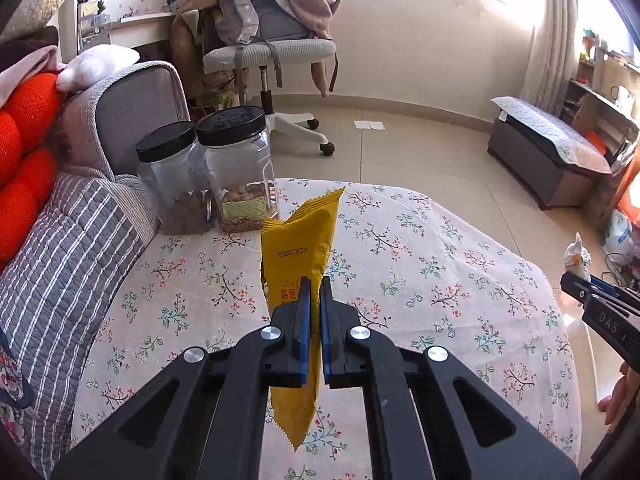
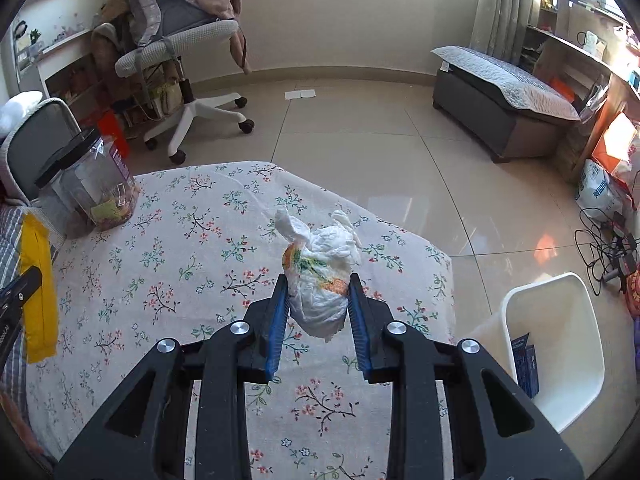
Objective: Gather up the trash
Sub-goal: 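Carry the packet with the left gripper while the right gripper carries the tissue to the bin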
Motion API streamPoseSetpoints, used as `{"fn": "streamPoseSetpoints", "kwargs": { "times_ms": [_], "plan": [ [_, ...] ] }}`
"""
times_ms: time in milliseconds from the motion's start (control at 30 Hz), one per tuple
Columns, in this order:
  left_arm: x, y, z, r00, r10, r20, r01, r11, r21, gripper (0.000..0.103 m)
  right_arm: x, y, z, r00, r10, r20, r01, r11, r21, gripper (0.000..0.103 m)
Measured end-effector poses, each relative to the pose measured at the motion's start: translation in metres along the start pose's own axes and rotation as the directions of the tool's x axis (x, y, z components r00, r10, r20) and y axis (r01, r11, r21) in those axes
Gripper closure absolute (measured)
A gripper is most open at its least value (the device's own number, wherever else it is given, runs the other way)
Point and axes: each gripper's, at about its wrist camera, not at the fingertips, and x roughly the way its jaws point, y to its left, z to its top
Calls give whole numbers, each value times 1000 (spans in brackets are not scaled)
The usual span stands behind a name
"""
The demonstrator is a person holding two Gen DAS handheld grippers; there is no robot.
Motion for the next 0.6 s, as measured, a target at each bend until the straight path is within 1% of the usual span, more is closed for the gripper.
{"fn": "streamPoseSetpoints", "kwargs": {
  "times_ms": [200,333,500,600],
  "plan": [
    [-18,-41,-15,999,-46,5,46,998,45,99,-26,-56,-13,999,-43,24,42,998,55,75],
    [-23,-74,-26,996,-85,-13,85,992,89,99,-36,-95,-19,995,-100,28,96,991,94,75],
    [-31,-117,-33,992,-126,-25,129,979,155,99,-40,-154,-29,985,-170,15,164,968,192,75],
    [-37,-144,-34,989,-148,-23,150,968,199,99,-37,-187,-35,979,-203,-14,200,947,251,75]
  ]
}}
